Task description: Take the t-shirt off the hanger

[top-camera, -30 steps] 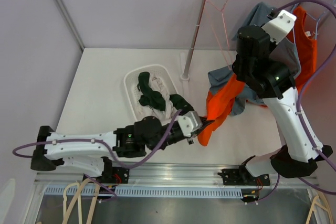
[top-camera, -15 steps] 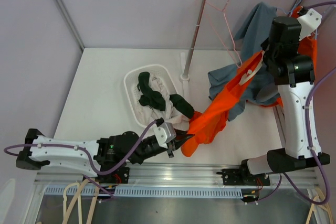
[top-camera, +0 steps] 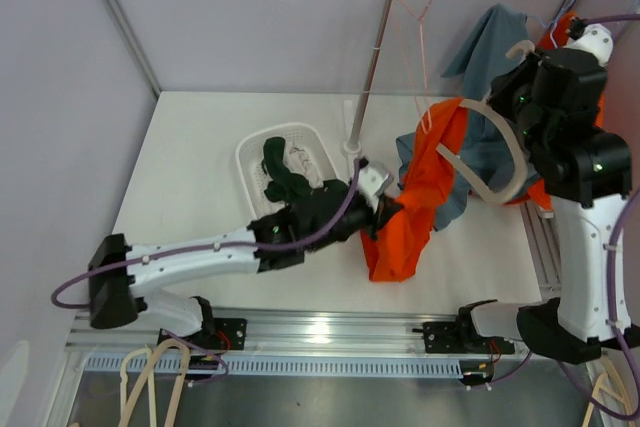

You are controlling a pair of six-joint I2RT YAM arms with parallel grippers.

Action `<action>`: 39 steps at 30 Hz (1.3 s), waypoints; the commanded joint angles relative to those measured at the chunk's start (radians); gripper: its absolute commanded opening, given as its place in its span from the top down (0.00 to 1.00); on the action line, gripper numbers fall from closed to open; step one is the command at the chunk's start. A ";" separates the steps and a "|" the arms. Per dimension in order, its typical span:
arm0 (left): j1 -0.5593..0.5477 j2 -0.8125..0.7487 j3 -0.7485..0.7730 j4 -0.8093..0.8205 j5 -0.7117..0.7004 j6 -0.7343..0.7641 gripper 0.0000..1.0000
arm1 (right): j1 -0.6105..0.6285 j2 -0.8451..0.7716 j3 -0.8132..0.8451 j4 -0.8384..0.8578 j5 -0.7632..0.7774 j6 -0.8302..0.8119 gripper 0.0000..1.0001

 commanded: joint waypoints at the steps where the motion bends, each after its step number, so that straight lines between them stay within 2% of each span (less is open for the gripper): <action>1: 0.082 0.122 0.278 -0.155 0.088 -0.080 0.99 | 0.003 -0.056 0.134 -0.118 -0.163 -0.061 1.00; 2: 0.098 0.197 0.321 -0.202 0.095 -0.089 0.99 | 0.003 -0.041 0.160 -0.160 -0.186 -0.060 1.00; 4: 0.124 0.251 0.430 -0.272 0.110 -0.100 0.99 | 0.003 -0.050 0.168 -0.195 -0.187 -0.072 1.00; 8: 0.132 0.293 0.462 -0.349 0.151 -0.138 0.99 | 0.001 -0.157 0.092 -0.122 -0.012 -0.080 1.00; 10: 0.136 0.284 0.459 -0.391 0.157 -0.166 0.99 | 0.001 -0.191 0.089 -0.061 0.023 -0.081 1.00; 11: 0.136 0.261 0.449 -0.395 0.159 -0.175 0.99 | 0.001 -0.206 0.081 -0.031 0.038 -0.084 1.00; 12: 0.136 0.217 0.341 -0.360 0.174 -0.178 0.99 | 0.001 -0.218 0.061 -0.002 0.079 -0.089 1.00; 14: 0.136 0.030 0.259 -0.297 0.188 -0.187 0.99 | 0.003 -0.235 0.035 0.082 0.096 -0.133 1.00; 17: 0.136 -0.119 0.248 -0.407 0.153 -0.157 0.99 | 0.001 -0.183 0.027 0.151 0.113 -0.194 1.00; 22: 0.173 -0.175 0.484 -0.657 0.063 -0.106 0.99 | -0.017 -0.096 -0.026 0.352 -0.008 -0.297 1.00; 25: 0.294 -0.151 0.616 -0.682 0.132 -0.103 0.99 | -0.043 -0.031 -0.007 0.415 -0.060 -0.333 1.00; 26: 0.370 -0.115 0.637 -0.678 0.154 -0.103 0.99 | -0.046 -0.002 0.003 0.423 -0.060 -0.339 1.00; 27: 0.407 -0.088 0.715 -0.675 0.170 -0.102 0.99 | -0.049 0.010 0.007 0.435 -0.057 -0.345 1.00; 29: 0.510 -0.020 0.769 -0.670 0.229 -0.102 0.99 | -0.060 0.032 0.018 0.481 -0.063 -0.362 1.00; 30: 0.539 0.048 0.854 -0.665 0.240 -0.103 0.99 | -0.066 0.051 0.019 0.499 -0.060 -0.363 1.00; 32: 0.619 0.125 0.922 -0.670 0.271 -0.106 0.99 | -0.071 0.073 0.029 0.547 -0.066 -0.380 1.00; 35: 0.713 0.280 1.192 -0.722 0.297 -0.112 0.99 | -0.074 0.119 0.041 0.613 -0.066 -0.435 1.00; 37: 0.757 0.384 1.296 -0.753 0.317 -0.115 0.99 | -0.079 0.139 0.024 0.679 -0.098 -0.484 1.00; 38: 0.809 0.421 1.466 -0.768 0.335 -0.124 0.99 | -0.083 0.147 0.016 0.699 -0.109 -0.523 1.00; 39: 0.838 0.454 1.519 -0.797 0.379 -0.141 0.99 | -0.097 0.151 0.013 0.711 -0.117 -0.526 1.00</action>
